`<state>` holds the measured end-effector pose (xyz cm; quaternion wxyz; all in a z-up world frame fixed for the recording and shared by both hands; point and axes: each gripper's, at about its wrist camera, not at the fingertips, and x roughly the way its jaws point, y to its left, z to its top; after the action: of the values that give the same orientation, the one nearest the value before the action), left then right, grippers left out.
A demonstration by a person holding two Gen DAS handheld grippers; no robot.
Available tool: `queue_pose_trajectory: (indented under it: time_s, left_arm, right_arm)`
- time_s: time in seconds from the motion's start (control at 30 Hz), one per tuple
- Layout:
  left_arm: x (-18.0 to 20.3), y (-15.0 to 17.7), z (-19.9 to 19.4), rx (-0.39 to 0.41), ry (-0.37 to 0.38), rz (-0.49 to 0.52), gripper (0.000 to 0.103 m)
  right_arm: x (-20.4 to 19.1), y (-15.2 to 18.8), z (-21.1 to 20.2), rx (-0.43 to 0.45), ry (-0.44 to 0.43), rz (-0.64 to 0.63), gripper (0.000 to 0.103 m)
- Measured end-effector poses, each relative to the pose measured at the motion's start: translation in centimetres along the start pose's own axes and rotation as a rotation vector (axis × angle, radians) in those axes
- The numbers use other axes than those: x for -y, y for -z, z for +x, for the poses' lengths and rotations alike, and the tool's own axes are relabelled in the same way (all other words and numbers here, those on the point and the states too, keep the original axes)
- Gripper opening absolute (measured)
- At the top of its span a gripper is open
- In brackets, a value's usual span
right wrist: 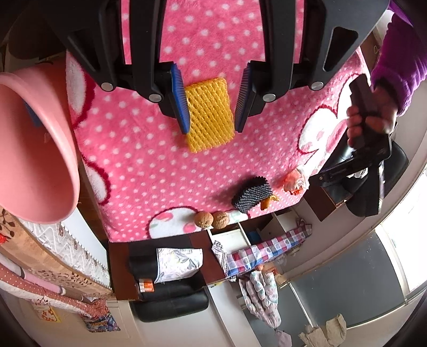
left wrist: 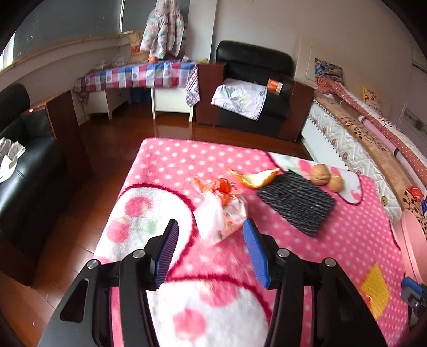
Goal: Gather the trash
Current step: 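Move the right gripper to the yellow mesh while the left gripper grasps the white plastic bag, then grasp the yellow mesh with the right gripper and lift it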
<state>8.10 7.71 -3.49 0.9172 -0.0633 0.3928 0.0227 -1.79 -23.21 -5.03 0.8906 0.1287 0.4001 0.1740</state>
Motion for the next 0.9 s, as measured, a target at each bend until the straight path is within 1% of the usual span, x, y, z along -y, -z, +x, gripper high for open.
queue_pose_trajectory:
  time_s: [0.1,0.2,0.23,0.3,0.37,0.4,0.43,0.53,0.6,0.7,0.77,0.9]
  left_arm:
    - [-0.1,-0.4,1.3,-0.021,0.015,-0.010,0.050]
    - [0.2,-0.3,2.1,-0.019,0.027,0.002,0.049]
    - [0.3,-0.3,2.3,-0.021,0.037,0.002,0.039]
    - [0.3,-0.1,2.6,-0.023,0.055,-0.005,0.026]
    - [0.4,0.2,2.4,-0.016,0.057,-0.007,0.020]
    - [0.4,0.2,2.4,-0.012,0.055,-0.006,0.014]
    - [0.5,0.3,2.2,-0.006,0.056,-0.006,0.012]
    - [0.6,0.4,1.4,0.009,0.067,-0.018,0.008]
    - [0.7,0.4,0.2,0.026,0.093,-0.028,0.008]
    - [1.1,0.8,-1.6,0.047,0.126,-0.015,0.008]
    - [1.5,1.0,-2.8,0.062,0.144,-0.008,0.008]
    - [2.1,1.4,-5.0,0.083,0.184,-0.013,0.008]
  right_arm:
    - [0.0,-0.1,0.4,-0.014,0.004,0.001,0.035]
    - [0.0,-0.2,0.7,-0.023,0.010,0.004,0.035]
    - [0.1,-0.3,0.9,-0.028,0.011,0.005,0.035]
    - [0.2,-0.3,1.1,-0.036,0.013,0.009,0.035]
    - [0.3,-0.3,1.4,-0.043,0.013,0.014,0.035]
    - [0.4,-0.3,1.5,-0.047,0.013,0.016,0.035]
    - [0.4,-0.2,1.6,-0.050,0.013,0.019,0.035]
    - [0.6,-0.1,1.8,-0.059,0.009,0.022,0.035]
    - [0.6,0.1,2.0,-0.067,0.007,0.022,0.035]
    - [0.6,0.3,2.3,-0.077,0.005,0.019,0.035]
    - [0.5,0.4,2.6,-0.085,0.021,0.008,0.035]
    - [0.9,0.4,2.4,-0.071,0.054,0.015,0.035]
